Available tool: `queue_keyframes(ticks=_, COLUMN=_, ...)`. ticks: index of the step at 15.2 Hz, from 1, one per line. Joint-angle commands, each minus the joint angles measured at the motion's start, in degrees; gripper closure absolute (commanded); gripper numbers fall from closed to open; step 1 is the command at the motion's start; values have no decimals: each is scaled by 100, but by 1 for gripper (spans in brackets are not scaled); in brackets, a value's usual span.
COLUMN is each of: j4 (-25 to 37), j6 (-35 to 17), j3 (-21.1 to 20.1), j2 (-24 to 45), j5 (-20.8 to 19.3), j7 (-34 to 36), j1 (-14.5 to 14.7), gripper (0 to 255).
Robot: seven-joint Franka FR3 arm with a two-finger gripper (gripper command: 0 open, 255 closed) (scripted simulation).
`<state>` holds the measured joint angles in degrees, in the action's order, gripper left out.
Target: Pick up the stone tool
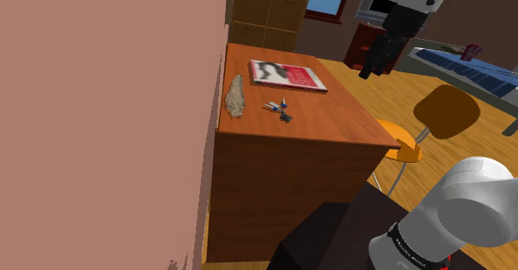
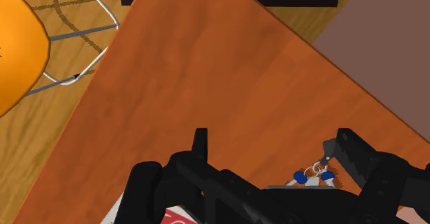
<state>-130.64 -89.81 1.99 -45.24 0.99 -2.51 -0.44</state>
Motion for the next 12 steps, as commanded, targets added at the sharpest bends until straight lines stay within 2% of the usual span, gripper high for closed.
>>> queue_keyframes(ticks=1, j4=0, j6=0, j3=0, j2=0, j5=0, j7=0, j1=0, gripper=0)
queue_keyframes(ticks=7, j4=402, j6=-396, j3=-722, j2=980, j5=337, j7=1188, j1=-10, gripper=0)
queue_keyframes(ticks=12, j4=983, j6=-656, j3=-1247, j2=1971, j5=445, j7=2165, j1=-49, gripper=0)
